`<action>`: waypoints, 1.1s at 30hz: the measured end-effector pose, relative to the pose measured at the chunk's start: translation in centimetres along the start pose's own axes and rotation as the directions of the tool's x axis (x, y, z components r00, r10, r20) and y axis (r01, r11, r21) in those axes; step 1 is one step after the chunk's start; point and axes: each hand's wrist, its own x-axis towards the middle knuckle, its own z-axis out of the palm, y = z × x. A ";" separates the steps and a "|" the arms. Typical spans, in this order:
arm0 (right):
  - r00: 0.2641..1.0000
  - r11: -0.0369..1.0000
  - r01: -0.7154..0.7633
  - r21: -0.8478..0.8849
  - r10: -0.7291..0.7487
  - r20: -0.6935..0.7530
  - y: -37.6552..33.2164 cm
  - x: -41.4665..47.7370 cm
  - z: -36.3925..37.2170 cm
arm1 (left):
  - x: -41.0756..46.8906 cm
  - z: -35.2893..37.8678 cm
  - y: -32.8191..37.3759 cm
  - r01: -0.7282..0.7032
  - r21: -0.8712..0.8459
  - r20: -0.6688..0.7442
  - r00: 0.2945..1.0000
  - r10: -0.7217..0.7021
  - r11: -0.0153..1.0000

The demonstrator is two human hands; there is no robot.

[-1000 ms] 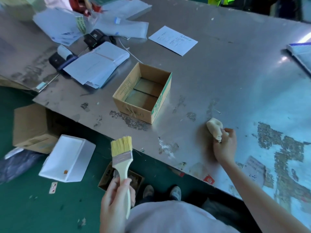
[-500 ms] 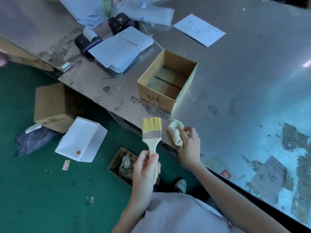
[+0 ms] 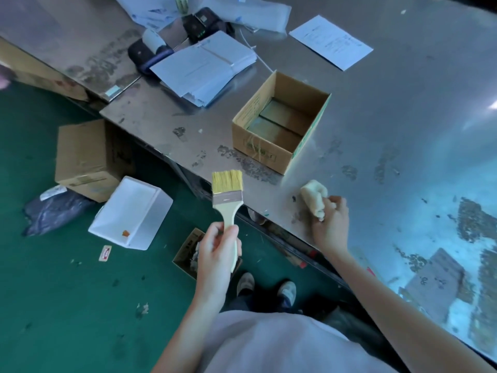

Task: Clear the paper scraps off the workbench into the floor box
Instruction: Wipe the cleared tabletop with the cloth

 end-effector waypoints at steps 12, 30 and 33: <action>0.989 0.984 0.126 0.123 -0.134 0.059 -2.4 -1.7 2.2 | -0.1 -3.0 0.0 -0.048 -0.012 -0.076 0.996 0.047 0.999; 0.843 0.849 0.512 -0.134 -0.466 0.267 -5.8 -3.9 6.2 | -0.1 -6.0 -1.3 -0.010 -0.092 -0.219 0.976 -0.010 0.996; 0.852 0.856 0.506 -0.107 -0.476 0.217 -5.4 -2.9 5.3 | -0.1 -6.2 -1.1 -0.013 -0.107 -0.234 0.972 -0.013 0.994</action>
